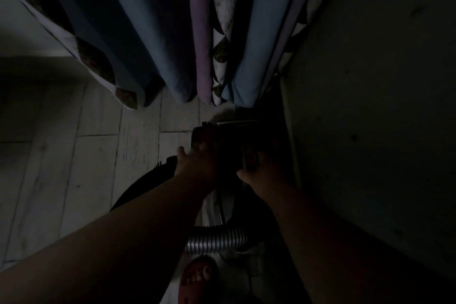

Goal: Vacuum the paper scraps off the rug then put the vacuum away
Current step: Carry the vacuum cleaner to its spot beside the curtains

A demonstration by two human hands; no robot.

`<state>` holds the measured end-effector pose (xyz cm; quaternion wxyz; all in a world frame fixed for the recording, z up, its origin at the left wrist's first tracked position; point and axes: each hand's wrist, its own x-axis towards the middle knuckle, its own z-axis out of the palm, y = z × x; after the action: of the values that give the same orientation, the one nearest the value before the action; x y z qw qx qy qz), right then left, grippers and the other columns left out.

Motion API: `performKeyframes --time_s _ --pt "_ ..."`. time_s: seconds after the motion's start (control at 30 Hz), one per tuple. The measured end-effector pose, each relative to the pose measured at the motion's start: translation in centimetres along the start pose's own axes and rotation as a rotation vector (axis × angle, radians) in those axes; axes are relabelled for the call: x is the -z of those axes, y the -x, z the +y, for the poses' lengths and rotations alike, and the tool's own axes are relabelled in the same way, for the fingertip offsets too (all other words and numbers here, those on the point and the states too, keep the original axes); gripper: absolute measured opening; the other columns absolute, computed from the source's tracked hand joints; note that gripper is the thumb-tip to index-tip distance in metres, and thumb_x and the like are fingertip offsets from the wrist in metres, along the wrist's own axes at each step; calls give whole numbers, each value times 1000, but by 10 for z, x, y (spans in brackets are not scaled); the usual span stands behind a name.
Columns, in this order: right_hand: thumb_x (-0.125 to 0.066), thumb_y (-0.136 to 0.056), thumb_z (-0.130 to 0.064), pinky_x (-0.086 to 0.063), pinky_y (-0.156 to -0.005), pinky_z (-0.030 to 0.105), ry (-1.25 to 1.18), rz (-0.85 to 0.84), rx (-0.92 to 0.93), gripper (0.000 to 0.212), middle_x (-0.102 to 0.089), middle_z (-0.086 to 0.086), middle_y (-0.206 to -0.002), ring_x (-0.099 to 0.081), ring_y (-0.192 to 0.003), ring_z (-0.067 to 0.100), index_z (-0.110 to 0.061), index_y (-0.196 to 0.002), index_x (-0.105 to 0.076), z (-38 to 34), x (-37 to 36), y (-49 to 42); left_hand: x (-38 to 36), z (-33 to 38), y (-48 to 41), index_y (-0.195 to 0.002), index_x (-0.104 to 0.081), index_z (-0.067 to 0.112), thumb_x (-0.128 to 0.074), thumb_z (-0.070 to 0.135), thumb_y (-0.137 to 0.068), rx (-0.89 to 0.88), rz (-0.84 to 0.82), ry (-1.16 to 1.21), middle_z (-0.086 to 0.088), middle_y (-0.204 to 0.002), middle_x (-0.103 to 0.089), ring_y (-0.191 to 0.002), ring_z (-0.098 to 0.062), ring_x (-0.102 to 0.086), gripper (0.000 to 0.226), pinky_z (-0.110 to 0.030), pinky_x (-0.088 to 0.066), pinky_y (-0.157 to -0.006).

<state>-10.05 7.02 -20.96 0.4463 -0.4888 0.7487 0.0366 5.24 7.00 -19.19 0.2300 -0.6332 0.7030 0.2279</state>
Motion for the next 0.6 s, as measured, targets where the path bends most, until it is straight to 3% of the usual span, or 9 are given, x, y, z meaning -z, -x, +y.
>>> performKeyframes --time_s 0.1,0.2,0.43,0.6 --pt "-71 -86 -34 -28 -116 41 33 38 41 80 -32 9 -155 -31 -142 31 -19 -152 -29 5 -10 12 -1 -20 16 -149 -12 18 -52 27 -91 111 16 -37 -10 -141 -33 -126 -30 -38 72 -56 -23 -109" --pt "-64 -89 -36 -25 -118 44 147 161 122 84 -22 9 -159 -25 -145 31 -24 -156 -15 7 -18 25 -5 -22 28 -145 -25 20 -48 16 -90 156 23 29 -7 -139 -34 -128 -28 -34 60 -53 -28 -106" --pt "-49 -99 -25 -12 -121 47 234 -14 118 76 0 7 -164 -6 -150 30 -18 -157 0 3 -11 33 -5 -10 20 -130 -44 12 -43 6 -91 167 101 107 -8 -119 -51 -113 -28 -47 39 -46 -36 -99" --pt "-49 -100 -26 -3 -122 44 239 -97 102 84 15 6 -163 6 -150 28 -15 -155 14 6 -9 33 -10 -10 12 -131 -42 7 -43 7 -92 160 86 151 -10 -127 -52 -119 -30 -48 39 -43 -34 -102"
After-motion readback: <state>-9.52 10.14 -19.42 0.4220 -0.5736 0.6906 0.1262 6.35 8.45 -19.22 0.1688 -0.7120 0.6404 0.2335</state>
